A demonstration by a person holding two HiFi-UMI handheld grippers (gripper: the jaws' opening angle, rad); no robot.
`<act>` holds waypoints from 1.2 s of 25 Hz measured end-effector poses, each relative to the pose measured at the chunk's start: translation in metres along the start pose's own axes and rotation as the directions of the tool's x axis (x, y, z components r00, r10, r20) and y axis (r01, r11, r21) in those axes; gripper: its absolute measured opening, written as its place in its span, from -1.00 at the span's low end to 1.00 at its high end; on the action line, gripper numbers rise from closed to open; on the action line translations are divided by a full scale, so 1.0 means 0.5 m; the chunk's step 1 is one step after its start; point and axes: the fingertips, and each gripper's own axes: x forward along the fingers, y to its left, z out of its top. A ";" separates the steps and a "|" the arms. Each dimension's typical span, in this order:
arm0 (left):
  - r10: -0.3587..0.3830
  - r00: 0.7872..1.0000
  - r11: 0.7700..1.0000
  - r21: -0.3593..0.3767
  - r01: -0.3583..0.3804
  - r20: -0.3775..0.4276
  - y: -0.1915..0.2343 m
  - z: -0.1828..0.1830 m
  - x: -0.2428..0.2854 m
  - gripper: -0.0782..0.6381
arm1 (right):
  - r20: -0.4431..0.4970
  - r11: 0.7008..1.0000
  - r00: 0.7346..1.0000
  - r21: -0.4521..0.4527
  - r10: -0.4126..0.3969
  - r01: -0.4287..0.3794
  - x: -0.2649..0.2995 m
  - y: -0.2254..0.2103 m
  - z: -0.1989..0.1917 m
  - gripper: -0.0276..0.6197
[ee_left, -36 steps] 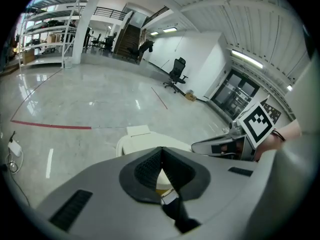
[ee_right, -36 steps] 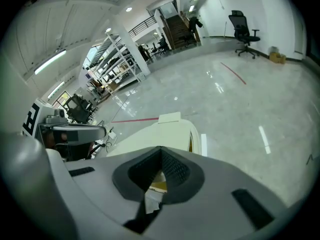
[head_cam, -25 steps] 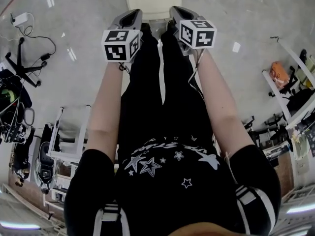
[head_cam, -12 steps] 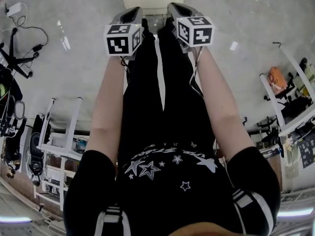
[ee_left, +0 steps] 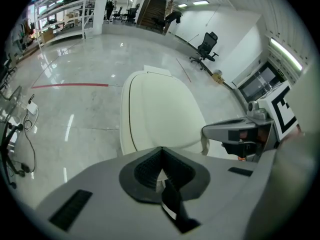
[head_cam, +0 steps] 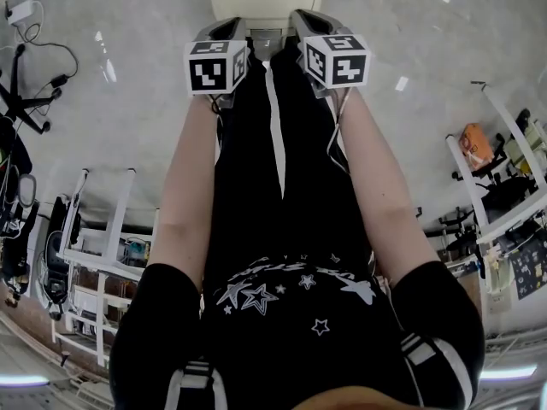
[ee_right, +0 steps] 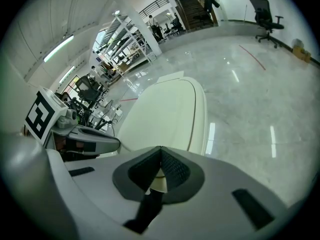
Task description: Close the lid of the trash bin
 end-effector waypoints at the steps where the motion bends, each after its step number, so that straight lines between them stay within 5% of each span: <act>1: 0.000 1.000 1.000 -0.001 0.000 -0.003 0.001 0.000 0.002 -0.75 | -0.005 1.000 1.000 -0.006 -0.002 0.002 0.001 0.000 0.000 -0.90; 18: -0.031 1.000 0.999 0.022 0.031 0.000 -0.008 0.037 -0.019 -0.75 | -0.022 0.997 0.997 0.025 -0.071 0.072 -0.019 -0.006 0.014 -0.90; 30: -0.142 0.982 0.973 0.197 0.117 0.122 -0.084 0.179 -0.212 -0.75 | 0.134 0.989 0.982 0.083 -0.132 0.122 -0.186 0.103 0.123 -0.90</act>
